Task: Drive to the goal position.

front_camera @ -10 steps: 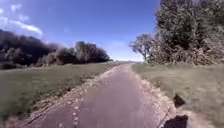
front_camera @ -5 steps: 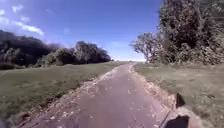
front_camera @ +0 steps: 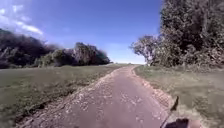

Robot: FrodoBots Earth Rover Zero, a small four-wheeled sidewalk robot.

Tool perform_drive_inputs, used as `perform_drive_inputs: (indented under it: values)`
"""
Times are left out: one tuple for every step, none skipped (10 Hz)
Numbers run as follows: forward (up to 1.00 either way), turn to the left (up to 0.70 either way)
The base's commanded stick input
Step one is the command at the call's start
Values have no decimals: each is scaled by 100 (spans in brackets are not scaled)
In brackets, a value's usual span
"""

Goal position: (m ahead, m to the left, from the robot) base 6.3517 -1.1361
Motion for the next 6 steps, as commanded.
perform_drive_inputs:
  values:
    - [100, 0]
    - [100, 0]
    - [100, 0]
    - [100, 0]
    - [100, 0]
    - [100, 0]
